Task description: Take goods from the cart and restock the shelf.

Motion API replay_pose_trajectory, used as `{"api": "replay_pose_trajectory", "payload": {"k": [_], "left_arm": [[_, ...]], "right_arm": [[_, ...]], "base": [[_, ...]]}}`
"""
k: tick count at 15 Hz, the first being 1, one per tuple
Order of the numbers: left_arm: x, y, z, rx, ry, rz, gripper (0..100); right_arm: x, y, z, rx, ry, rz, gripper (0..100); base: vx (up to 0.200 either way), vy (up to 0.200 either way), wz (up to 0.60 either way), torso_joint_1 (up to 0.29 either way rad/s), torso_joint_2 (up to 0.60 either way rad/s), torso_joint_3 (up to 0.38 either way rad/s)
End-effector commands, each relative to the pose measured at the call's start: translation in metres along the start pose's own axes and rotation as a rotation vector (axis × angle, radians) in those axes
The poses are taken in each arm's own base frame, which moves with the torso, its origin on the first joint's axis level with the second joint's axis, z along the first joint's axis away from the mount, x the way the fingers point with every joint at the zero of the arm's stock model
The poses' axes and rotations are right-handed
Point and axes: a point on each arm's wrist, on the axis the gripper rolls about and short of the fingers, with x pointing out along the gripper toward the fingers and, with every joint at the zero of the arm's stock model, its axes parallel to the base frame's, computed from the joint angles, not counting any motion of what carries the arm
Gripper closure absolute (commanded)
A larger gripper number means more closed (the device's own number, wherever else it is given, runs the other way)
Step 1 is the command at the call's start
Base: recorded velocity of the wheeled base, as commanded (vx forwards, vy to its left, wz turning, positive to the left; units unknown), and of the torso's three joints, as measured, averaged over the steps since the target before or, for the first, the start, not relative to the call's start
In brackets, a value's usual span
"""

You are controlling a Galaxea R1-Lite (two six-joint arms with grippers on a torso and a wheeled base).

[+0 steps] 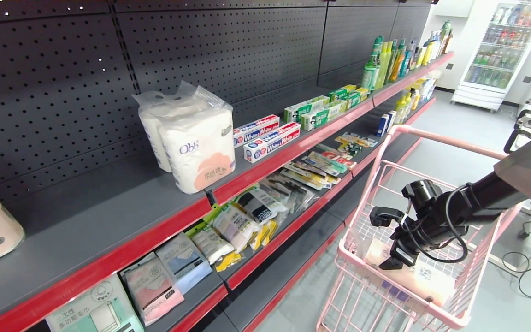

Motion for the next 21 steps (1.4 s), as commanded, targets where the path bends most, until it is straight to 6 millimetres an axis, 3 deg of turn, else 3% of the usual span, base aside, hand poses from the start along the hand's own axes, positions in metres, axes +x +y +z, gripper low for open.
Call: {"api": "replay_pose_trajectory", "payload": {"k": [1,6,15,21], "left_arm": [[0.0,0.0,0.0,0.0,0.001,0.001,0],[0.0,0.0,0.0,0.0,0.001,0.001,0],[0.0,0.0,0.0,0.0,0.001,0.0,0],[0.0,0.0,0.0,0.0,0.001,0.001,0]], "right_arm": [[0.011,-0.006,-0.002,0.011,0.007,0.002,0],[0.02,-0.009,-0.007,0.024,0.003,0.025,0],[0.048,-0.012,0.01,-0.012,-0.024,0.042,0],[0.055,-0.013,-0.002,0.011,0.032,0.042,0]], "base": [[0.0,0.0,0.0,0.0,0.0,0.0],[0.0,0.0,0.0,0.0,0.0,0.0],[0.0,0.0,0.0,0.0,0.0,0.0],[0.0,0.0,0.0,0.0,0.0,0.0]]}}
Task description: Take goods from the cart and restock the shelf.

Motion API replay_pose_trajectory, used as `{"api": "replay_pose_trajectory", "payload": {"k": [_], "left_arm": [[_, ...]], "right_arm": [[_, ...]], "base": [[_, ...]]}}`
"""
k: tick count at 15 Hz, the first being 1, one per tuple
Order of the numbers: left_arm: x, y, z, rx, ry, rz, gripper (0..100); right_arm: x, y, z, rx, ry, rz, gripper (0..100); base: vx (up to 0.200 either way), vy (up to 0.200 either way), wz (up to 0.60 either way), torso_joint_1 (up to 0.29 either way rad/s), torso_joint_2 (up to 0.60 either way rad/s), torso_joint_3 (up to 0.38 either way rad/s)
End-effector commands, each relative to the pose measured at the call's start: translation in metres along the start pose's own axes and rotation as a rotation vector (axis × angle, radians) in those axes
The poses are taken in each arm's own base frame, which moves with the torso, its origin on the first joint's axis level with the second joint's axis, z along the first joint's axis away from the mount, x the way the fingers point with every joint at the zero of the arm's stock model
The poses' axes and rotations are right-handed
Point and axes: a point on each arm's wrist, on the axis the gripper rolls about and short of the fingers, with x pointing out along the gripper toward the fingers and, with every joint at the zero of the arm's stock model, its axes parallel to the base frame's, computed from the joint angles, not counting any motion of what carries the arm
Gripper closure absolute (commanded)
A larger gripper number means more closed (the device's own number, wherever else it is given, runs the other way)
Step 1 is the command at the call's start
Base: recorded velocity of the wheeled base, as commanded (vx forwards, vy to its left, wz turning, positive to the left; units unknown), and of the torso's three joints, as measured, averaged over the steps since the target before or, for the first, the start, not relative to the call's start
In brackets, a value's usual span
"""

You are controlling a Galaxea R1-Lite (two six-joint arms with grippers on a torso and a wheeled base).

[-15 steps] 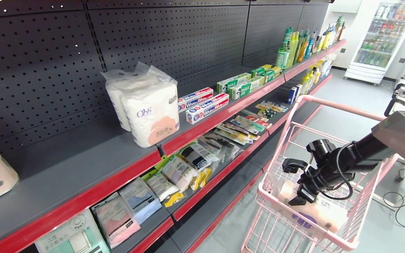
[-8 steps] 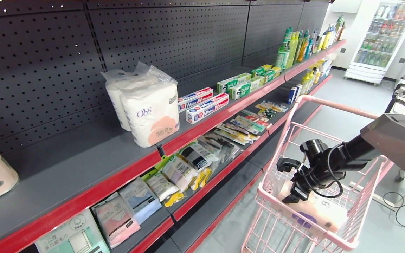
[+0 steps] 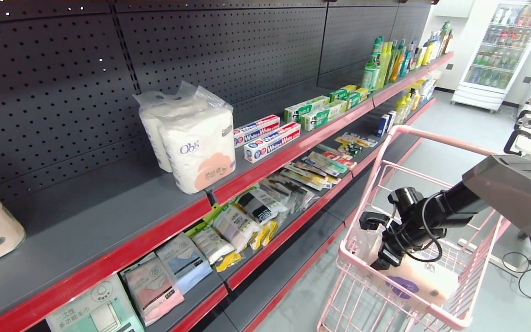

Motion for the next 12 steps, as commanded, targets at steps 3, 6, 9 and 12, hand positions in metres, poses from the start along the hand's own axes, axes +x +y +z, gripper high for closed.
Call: {"api": "replay_pose_trajectory", "payload": {"k": [3,6,9,12], "left_arm": [[0.0,0.0,0.0,0.0,0.001,0.001,0],[0.0,0.0,0.0,0.0,0.001,0.0,0],[0.0,0.0,0.0,0.0,0.001,0.0,0],[0.0,0.0,0.0,0.0,0.001,0.001,0]], "right_arm": [[0.003,0.0,-0.005,0.011,0.047,0.011,0],[-0.002,-0.007,-0.003,0.016,0.04,-0.01,0],[-0.007,-0.012,-0.008,0.027,0.059,-0.03,0],[-0.012,-0.01,-0.011,0.038,0.088,0.005,0]], "base": [[0.0,0.0,0.0,0.0,0.0,0.0],[0.0,0.0,0.0,0.0,0.0,0.0],[0.0,0.0,0.0,0.0,0.0,0.0],[0.0,0.0,0.0,0.0,0.0,0.0]]}}
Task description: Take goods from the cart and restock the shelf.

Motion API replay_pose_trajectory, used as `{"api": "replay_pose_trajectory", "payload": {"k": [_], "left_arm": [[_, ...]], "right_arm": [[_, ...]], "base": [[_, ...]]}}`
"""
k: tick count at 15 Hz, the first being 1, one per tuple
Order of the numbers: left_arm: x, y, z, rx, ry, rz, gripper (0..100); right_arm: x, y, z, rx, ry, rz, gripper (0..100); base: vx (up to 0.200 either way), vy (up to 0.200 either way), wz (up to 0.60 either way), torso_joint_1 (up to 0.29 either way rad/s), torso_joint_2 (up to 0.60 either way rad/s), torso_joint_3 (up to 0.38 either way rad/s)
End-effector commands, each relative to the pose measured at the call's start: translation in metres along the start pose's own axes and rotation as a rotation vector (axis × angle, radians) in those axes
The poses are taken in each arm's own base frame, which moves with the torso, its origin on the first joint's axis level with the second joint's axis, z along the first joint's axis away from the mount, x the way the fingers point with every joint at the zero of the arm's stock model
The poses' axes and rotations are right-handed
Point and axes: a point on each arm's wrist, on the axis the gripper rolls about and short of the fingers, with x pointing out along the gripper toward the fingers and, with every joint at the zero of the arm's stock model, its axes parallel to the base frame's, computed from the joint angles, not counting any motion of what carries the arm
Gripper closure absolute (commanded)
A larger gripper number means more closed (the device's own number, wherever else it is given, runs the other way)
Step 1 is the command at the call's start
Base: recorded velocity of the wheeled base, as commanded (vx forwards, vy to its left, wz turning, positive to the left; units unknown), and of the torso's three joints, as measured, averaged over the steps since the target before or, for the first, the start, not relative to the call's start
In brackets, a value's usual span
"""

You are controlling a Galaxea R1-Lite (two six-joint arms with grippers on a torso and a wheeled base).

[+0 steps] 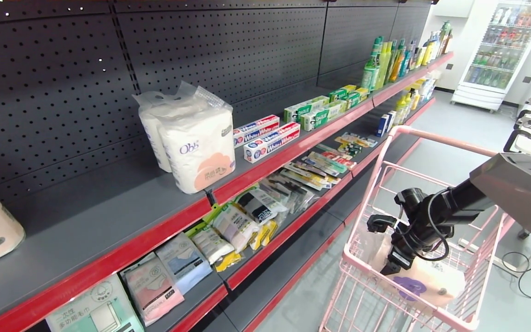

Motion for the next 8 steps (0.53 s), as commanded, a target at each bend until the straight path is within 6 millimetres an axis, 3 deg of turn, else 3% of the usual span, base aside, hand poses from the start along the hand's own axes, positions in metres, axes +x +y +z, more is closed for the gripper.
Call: {"api": "replay_pose_trajectory", "payload": {"k": [1,8], "left_arm": [[0.0001,0.0,0.0001,0.0,0.001,0.002,0],[0.0001,0.0,0.0001,0.0,0.001,0.0,0]], "right_arm": [[-0.0028,0.0001,-0.0002,0.001,-0.002,-0.002,0],[0.0055,0.0043,-0.0015,0.0,0.011,0.02,0]], "base": [[0.0,0.0,0.0,0.0,0.0,0.0],[0.0,0.0,0.0,0.0,0.0,0.0]]}}
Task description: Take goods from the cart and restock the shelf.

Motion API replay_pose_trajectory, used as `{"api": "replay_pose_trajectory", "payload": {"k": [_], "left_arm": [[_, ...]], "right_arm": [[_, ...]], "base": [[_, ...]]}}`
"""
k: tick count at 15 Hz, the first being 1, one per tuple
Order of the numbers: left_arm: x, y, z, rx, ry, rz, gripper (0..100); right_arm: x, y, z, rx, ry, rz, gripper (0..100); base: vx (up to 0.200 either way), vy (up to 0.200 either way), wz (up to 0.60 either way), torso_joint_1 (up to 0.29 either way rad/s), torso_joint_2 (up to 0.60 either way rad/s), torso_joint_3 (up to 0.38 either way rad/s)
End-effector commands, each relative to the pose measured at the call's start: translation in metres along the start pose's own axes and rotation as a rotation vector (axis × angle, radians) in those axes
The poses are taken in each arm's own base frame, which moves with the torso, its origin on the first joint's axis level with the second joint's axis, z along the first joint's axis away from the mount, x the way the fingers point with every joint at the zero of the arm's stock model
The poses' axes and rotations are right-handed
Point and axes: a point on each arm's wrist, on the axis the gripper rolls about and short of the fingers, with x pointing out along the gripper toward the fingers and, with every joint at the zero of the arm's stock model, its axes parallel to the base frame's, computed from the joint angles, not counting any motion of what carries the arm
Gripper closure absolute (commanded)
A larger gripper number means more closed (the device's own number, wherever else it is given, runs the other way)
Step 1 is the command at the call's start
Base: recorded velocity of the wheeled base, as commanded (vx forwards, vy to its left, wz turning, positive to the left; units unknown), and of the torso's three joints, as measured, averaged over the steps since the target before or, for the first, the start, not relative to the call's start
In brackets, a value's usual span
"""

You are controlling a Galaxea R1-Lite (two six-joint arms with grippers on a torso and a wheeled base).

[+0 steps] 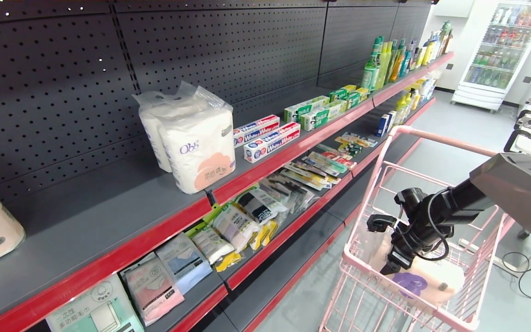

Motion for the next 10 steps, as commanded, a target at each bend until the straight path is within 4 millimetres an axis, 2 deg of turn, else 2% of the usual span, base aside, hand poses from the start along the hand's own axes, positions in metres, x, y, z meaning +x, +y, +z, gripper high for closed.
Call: {"api": "replay_pose_trajectory", "payload": {"k": [1,2,8,9,10], "left_arm": [[0.0,0.0,0.0,0.0,0.001,0.002,0],[0.0,0.0,0.0,0.0,0.001,0.002,0],[0.0,0.0,0.0,0.0,0.001,0.002,0],[0.0,0.0,0.0,0.0,0.001,0.002,0],[0.0,0.0,0.0,0.0,0.001,0.0,0]], "right_arm": [[0.007,0.005,-0.005,0.004,0.019,0.028,0],[0.008,0.008,-0.007,0.003,0.027,0.037,100],[0.006,0.007,-0.009,0.025,0.028,0.029,100],[-0.002,0.001,-0.008,0.047,0.015,-0.003,100],[-0.019,-0.007,-0.006,0.078,-0.001,-0.059,100]], "base": [[0.0,0.0,0.0,0.0,0.0,0.0],[0.0,0.0,0.0,0.0,0.0,0.0],[0.0,0.0,0.0,0.0,0.0,0.0],[0.0,0.0,0.0,0.0,0.0,0.0],[0.0,0.0,0.0,0.0,0.0,0.0]]}}
